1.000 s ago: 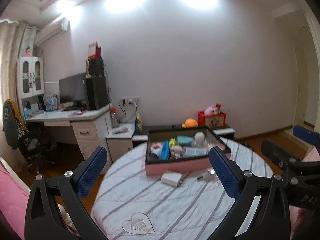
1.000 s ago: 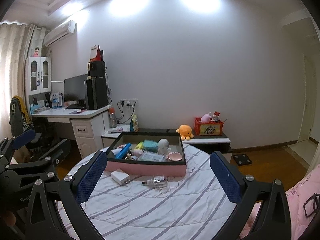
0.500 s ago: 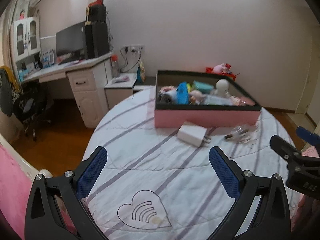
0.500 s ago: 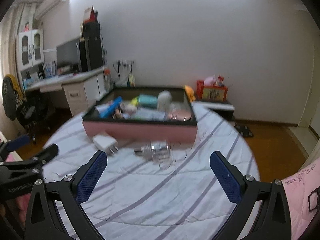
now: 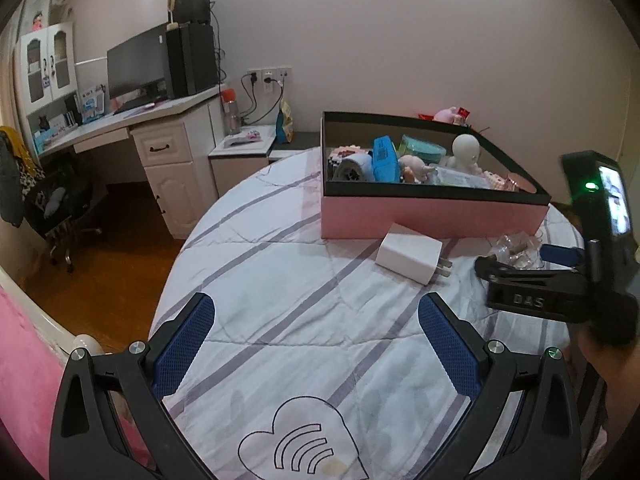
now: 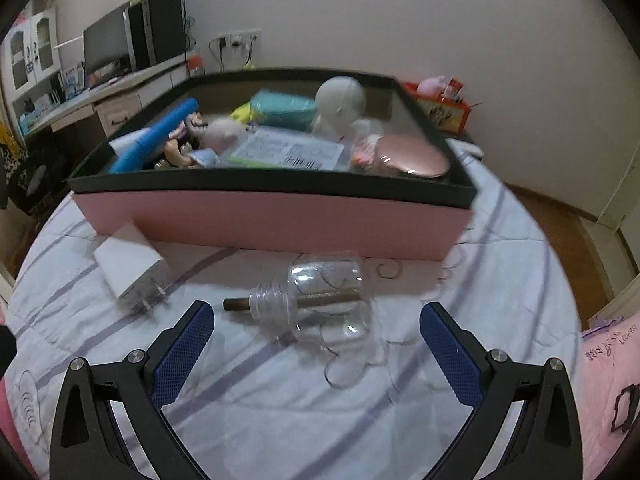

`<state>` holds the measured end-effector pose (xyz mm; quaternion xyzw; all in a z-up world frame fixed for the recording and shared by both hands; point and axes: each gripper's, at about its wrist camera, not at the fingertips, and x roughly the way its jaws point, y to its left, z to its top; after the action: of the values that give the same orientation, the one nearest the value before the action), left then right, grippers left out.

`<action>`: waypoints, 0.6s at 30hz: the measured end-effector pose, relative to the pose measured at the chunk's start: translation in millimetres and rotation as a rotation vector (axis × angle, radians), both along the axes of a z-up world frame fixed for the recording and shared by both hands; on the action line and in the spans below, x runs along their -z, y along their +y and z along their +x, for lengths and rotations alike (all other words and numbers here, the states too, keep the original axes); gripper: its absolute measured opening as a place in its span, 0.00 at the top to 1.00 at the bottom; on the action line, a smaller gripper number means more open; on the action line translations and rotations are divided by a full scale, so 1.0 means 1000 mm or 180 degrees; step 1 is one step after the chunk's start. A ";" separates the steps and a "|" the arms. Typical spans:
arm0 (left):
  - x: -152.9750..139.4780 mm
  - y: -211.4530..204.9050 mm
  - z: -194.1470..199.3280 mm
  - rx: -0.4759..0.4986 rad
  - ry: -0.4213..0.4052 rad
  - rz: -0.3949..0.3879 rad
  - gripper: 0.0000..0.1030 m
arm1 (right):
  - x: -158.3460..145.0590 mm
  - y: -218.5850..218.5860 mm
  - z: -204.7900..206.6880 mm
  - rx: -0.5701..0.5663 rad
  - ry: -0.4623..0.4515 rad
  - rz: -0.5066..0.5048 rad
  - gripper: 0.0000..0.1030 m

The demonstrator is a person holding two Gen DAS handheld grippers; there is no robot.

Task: Organize rigid objects
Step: 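Grasp the glass bottle with the right tool while the left tool grasps the white charger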

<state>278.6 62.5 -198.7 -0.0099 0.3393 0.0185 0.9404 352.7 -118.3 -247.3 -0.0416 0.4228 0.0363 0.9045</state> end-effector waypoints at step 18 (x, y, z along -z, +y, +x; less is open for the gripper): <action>0.010 -0.044 0.051 0.0367 0.0328 0.0012 0.00 | -0.006 -0.053 -0.022 -0.0116 -0.0017 0.0170 0.26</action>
<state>329.7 18.6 -209.1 0.0123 0.3873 -0.0346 0.9212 330.3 -171.8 -241.4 -0.0252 0.4185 0.0640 0.9056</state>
